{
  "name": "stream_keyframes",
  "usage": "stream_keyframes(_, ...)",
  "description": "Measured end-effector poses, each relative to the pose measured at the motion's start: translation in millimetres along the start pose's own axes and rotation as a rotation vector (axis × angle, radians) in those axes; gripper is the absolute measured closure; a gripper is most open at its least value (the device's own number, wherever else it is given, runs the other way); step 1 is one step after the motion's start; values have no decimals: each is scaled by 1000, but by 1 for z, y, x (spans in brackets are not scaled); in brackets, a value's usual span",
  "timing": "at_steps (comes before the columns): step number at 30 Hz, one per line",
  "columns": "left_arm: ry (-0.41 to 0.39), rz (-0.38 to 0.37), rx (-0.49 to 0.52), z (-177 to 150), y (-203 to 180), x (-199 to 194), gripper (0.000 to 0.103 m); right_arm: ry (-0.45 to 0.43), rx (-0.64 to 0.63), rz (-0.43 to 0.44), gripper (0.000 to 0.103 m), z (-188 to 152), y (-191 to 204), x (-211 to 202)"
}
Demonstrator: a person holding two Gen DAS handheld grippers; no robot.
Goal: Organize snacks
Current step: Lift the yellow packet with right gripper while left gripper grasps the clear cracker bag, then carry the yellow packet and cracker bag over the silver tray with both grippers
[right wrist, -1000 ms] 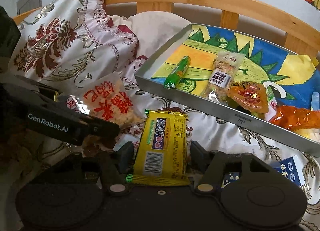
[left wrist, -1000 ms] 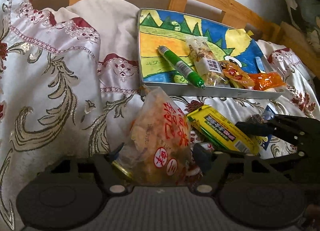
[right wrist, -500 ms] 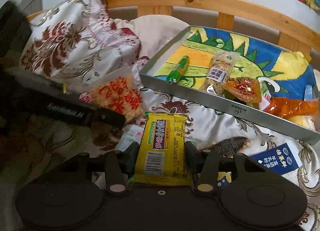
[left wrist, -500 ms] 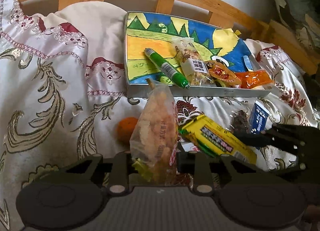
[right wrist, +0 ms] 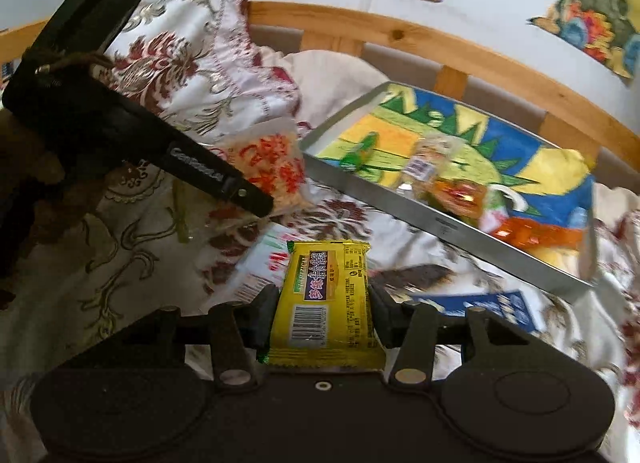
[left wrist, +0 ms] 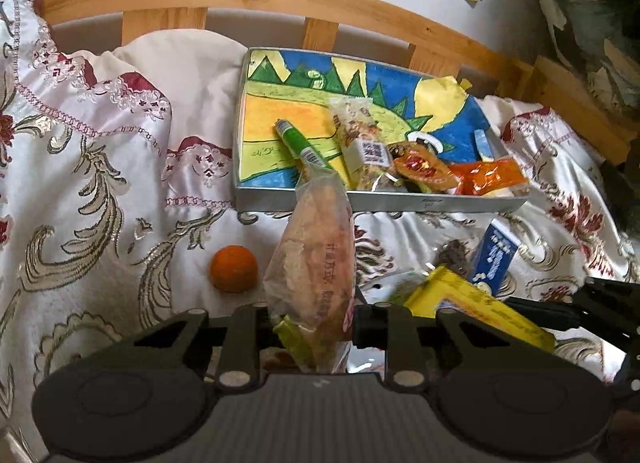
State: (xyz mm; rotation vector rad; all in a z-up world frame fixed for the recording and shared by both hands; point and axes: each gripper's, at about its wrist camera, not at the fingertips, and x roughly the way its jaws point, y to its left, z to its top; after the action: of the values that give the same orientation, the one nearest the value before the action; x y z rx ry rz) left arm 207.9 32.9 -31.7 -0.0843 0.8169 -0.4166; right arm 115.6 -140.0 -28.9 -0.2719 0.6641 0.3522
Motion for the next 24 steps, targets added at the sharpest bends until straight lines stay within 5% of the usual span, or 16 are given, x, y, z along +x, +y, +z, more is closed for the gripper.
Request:
stream_keyframes(16,1,14,-55,-23,-68,-35,75,-87,141,-56,52,-44,-49,-79)
stream_keyframes(24,9,12,-58,2,-87,-24,75,-121,156,-63,52,-40,-72,-82)
